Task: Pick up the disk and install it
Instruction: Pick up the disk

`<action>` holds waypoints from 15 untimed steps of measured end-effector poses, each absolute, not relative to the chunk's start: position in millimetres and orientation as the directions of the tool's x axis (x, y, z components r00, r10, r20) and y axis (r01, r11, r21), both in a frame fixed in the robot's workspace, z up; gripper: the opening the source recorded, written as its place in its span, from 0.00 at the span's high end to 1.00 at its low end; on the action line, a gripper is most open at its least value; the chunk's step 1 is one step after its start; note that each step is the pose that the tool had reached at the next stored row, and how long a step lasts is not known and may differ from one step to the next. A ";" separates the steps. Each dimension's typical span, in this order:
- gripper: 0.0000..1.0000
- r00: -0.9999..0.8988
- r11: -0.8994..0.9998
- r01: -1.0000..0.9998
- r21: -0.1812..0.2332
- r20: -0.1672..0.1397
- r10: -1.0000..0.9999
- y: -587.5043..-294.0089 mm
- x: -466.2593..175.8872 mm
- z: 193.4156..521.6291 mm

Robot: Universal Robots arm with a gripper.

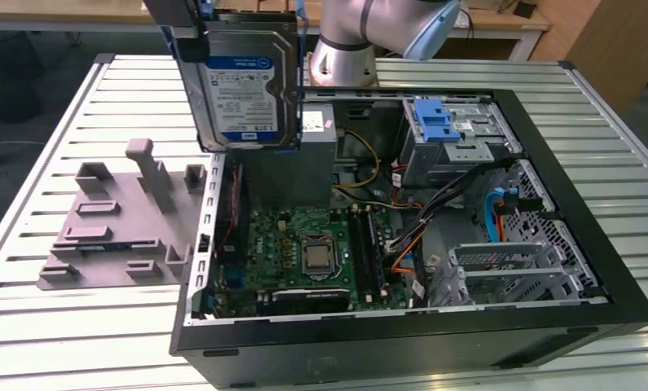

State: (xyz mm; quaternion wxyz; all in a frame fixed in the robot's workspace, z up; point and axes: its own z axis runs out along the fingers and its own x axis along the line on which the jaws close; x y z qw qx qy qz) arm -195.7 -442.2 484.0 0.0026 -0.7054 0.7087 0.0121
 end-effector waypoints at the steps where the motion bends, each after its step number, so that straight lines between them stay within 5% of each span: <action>1: 0.64 -0.005 0.004 -1.000 0.014 -0.021 -1.000 -442.9 -191.6 483.9; 15: 0.64 -0.005 0.005 -1.000 0.013 -0.021 -1.000 -445.9 -128.3 481.6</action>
